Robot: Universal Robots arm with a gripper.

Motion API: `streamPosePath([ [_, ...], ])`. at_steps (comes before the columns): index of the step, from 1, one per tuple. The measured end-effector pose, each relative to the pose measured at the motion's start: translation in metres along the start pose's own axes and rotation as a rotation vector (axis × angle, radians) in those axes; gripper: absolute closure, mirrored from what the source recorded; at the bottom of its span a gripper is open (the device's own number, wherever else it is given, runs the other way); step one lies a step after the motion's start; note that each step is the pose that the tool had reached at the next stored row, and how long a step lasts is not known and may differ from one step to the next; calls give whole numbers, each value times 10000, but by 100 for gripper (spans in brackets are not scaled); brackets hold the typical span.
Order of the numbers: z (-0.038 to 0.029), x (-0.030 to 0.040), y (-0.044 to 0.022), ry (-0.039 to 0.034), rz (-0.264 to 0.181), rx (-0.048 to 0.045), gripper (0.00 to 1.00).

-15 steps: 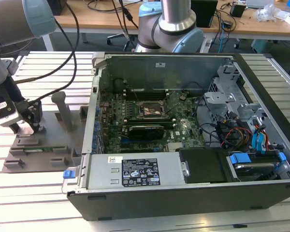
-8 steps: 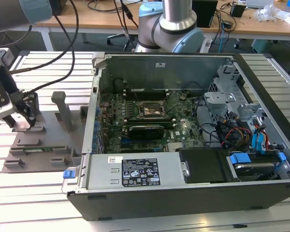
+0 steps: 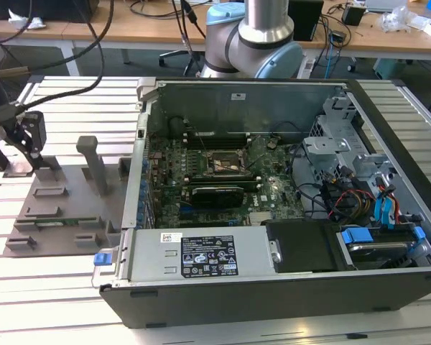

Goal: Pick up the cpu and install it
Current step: 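Pick up the cpu and move it towards the insertion slot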

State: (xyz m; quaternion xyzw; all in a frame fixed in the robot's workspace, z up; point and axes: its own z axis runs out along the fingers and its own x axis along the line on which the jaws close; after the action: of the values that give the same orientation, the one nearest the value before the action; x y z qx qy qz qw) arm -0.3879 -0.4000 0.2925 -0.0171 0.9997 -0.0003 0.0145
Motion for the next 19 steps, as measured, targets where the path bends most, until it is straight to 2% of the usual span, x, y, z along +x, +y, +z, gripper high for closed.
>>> streamPosePath([
  [8, -165, -5, 0, 0, 0, 0, 45],
  [11, -273, -8, 0, 0, 0, 0, 45],
  [17, -394, -12, -1, 0, 0, 0, 45],
  [19, -455, -14, 0, 0, 0, 0, 45],
])
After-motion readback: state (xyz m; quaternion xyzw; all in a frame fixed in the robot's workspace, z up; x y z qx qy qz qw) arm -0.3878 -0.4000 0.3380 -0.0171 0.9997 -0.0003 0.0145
